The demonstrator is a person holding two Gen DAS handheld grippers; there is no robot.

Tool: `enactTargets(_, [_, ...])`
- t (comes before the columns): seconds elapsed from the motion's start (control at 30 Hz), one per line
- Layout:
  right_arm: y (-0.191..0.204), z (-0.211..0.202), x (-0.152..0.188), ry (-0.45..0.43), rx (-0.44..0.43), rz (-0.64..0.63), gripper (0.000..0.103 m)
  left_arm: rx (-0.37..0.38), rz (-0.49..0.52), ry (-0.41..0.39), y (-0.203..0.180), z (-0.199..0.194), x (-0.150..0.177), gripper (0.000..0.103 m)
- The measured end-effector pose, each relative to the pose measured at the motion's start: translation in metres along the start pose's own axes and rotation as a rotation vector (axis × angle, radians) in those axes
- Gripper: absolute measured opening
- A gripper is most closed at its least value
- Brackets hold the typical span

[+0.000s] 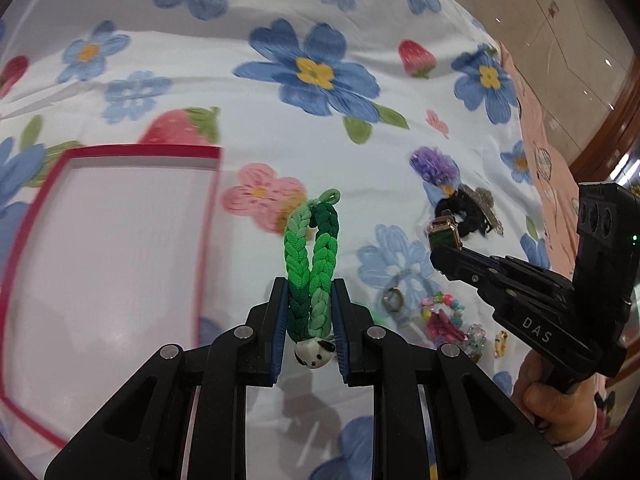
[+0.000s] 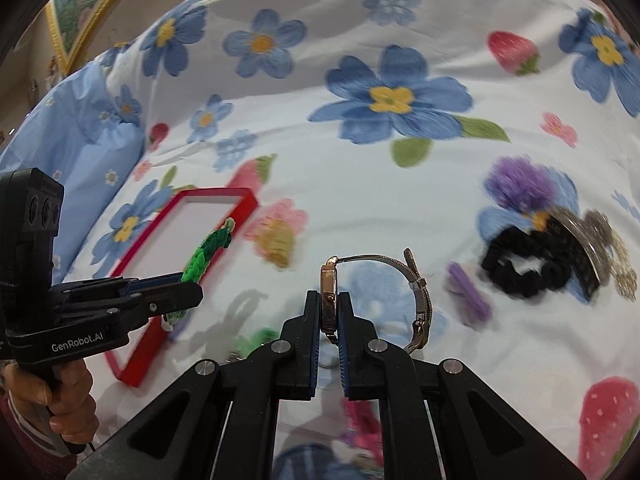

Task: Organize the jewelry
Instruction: 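Carry the keychain and watch in both grippers over the red tray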

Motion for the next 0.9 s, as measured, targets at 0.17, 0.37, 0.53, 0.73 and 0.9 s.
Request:
enactTargets(0.17, [0.035,0.008,-0.006,0.008,-0.054,-0.042,0.007,-0.054,-0.033,-0.024,0.032,-0.021,0.004,0.019])
enactTargets(0.37, [0.072,0.023,-0.009,0.028,-0.106,-0.086,0.007,-0.108,-0.073,-0.044,0.067,-0.038,0.005,0.019])
enactTargets(0.53, [0.098,0.036,-0.012,0.047,-0.138,-0.128,0.007,-0.137,-0.1,-0.05,0.09,-0.045,0.008,0.019])
enactTargets(0.73, [0.124,0.054,-0.018,0.068,-0.17,-0.168,0.007,-0.167,-0.134,-0.041,0.116,-0.043,0.011,0.019])
enactTargets(0.9, [0.147,0.079,-0.027,0.096,-0.19,-0.204,0.007,-0.198,-0.139,-0.027,0.138,-0.036,0.007,0.019])
Point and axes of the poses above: each gripper's, at about its wrist camera, not at the fingertips, and z roughly the way its jaws point, y to its left, x to its underside, the point moved 5 cm from there along z, roughly the way its jaws point, and after that the axes turned 6 degrees about z, right-handed, at the moved point
